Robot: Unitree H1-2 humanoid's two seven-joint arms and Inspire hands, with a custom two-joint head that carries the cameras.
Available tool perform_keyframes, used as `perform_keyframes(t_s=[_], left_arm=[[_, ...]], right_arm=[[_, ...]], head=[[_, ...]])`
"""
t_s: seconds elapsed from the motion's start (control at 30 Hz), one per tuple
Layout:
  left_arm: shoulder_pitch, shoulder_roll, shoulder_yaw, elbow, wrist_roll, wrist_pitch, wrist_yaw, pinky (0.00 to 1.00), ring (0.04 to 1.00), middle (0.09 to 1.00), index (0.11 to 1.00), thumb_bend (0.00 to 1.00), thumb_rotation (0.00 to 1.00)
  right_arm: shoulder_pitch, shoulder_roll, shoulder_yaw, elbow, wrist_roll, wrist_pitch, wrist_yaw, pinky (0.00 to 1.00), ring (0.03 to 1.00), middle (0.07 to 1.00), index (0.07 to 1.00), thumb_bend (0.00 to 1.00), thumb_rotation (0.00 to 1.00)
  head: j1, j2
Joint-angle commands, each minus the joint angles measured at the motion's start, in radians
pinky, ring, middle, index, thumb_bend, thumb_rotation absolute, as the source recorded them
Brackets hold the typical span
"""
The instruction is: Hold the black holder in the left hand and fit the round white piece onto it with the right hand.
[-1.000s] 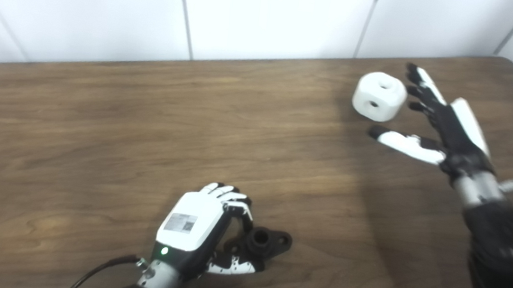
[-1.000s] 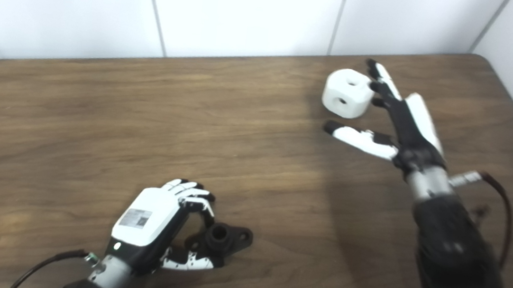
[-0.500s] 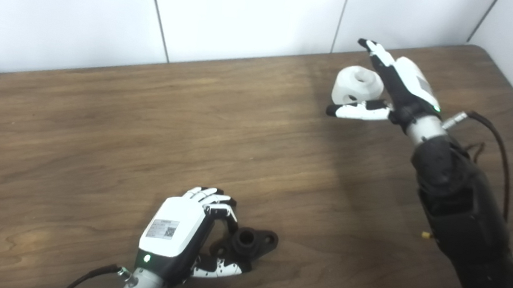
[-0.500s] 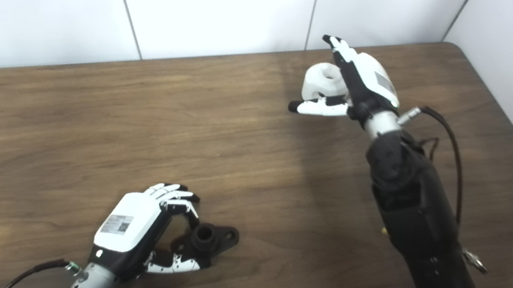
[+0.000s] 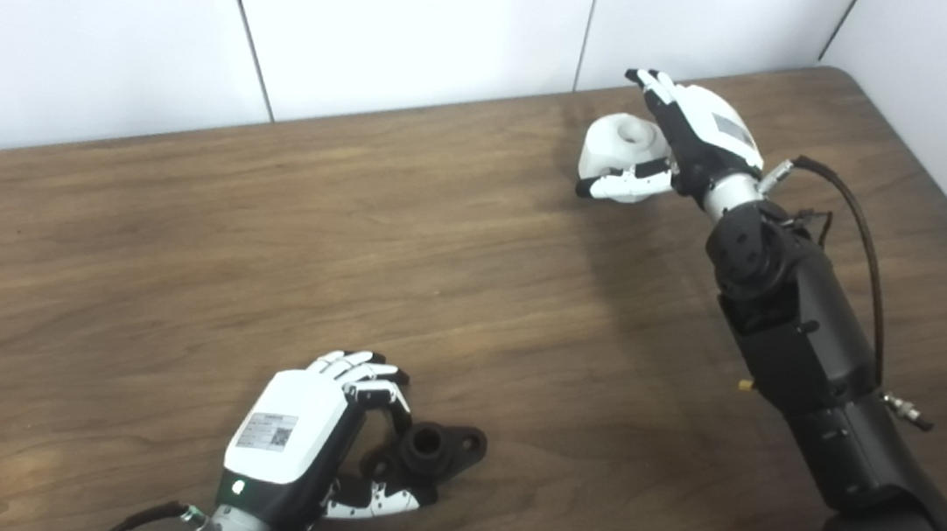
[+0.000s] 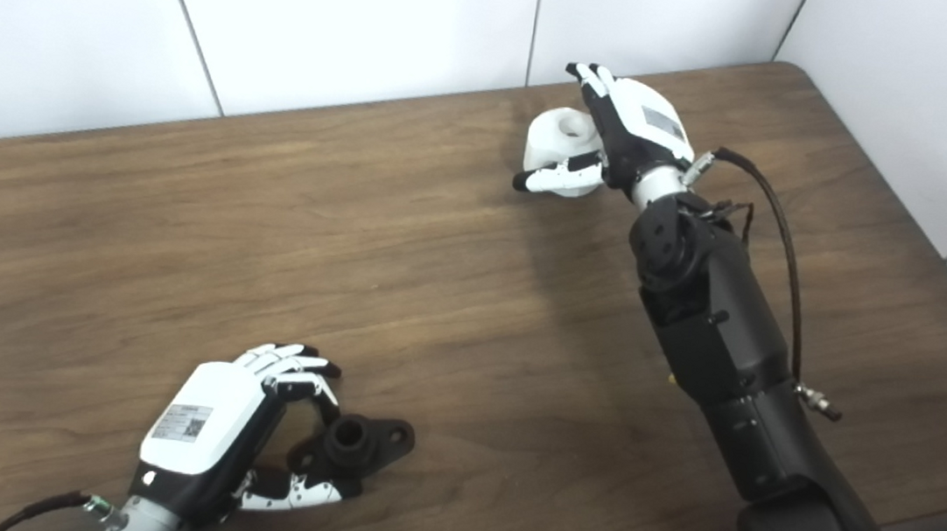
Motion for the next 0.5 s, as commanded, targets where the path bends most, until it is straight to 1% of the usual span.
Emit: perform_keyframes(t_s=[0.0, 0.2, 0.47], left_arm=[[0.036, 0.044, 0.021, 0.027, 0.011, 0.022, -0.03, 0.86, 0.844, 0.758, 0.485, 0.52, 0.05], [0.039, 0.046, 0.026, 0.013, 0.012, 0.028, -0.045, 0.86, 0.848, 0.76, 0.485, 0.52, 0.05], [0.042, 0.045, 0.03, 0.008, 0.014, 0.026, -0.048, 0.85, 0.846, 0.759, 0.485, 0.52, 0.05]], right_arm=[[-0.051, -0.018, -0.016, -0.003, -0.024, 0.0, -0.012, 0.96, 1.0, 1.0, 0.95, 0.76, 0.41], [-0.055, -0.028, -0.026, 0.023, -0.026, -0.001, -0.021, 0.95, 1.0, 1.0, 0.934, 0.76, 0.39], [-0.062, -0.033, -0.038, 0.035, -0.058, 0.0, 0.007, 0.92, 1.0, 1.0, 0.9, 0.77, 0.4]], head=[[0.0, 0.001], [-0.014, 0.001], [-0.017, 0.002]])
